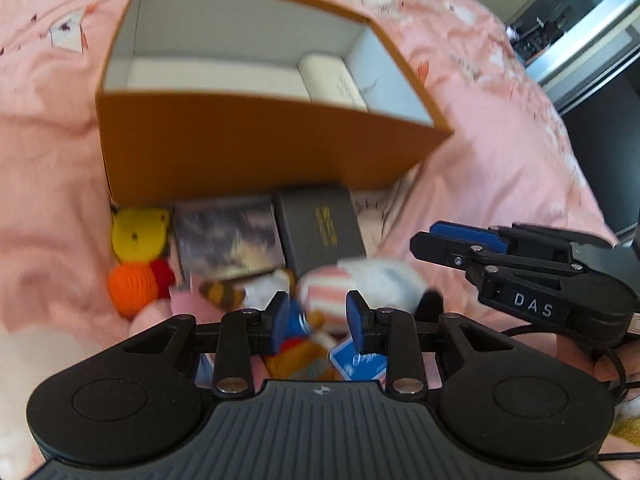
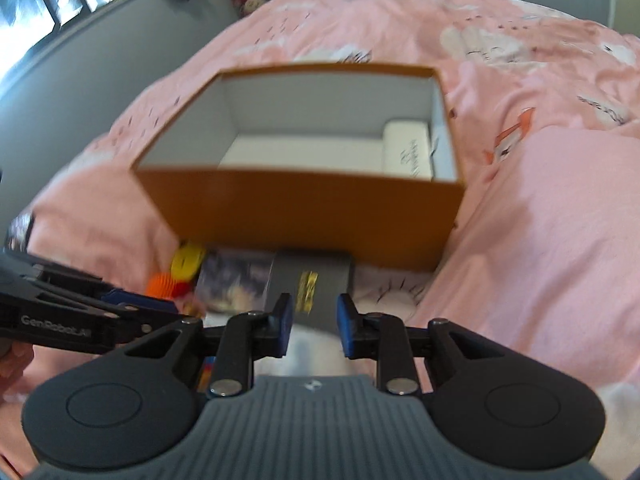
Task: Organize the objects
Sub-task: 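Move both open tools back to the item pile beside the box, then grasp the small printed box with the left tool while the right tool grasps the black gold-text box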
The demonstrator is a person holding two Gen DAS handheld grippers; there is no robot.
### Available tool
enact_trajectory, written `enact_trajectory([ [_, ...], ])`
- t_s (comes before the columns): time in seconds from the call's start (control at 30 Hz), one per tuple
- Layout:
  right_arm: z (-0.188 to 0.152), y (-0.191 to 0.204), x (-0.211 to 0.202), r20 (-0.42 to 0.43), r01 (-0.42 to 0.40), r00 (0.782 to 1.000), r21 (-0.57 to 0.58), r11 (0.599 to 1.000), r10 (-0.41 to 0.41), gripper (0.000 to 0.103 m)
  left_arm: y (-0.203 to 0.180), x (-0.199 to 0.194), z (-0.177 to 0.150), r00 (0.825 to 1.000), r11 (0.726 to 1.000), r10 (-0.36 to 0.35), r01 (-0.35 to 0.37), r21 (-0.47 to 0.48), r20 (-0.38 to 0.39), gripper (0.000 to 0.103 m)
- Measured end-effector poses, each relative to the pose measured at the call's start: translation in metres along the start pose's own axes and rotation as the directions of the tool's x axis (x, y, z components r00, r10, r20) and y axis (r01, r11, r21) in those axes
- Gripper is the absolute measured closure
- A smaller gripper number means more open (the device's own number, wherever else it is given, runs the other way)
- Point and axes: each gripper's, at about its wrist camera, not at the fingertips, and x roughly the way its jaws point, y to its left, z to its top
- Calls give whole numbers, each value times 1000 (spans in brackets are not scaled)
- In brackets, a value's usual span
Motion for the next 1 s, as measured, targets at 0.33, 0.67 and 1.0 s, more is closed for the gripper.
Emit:
enact_trajectory([
  [0.33,-14,29,5,-58,-53,997,-86,995,48,78,11,-23,-15,997,999,47,-45,-25,57,68],
  [0.67,-5,54,32,-125,-104,989,-155,982,85,76,43,-29,-9,993,987,77,-63,-146,92,53],
  [1.0,24,5,71,-173,17,985,25,1000,-12,55,75,7,18,997,971,30,-12,-239,71,26],
])
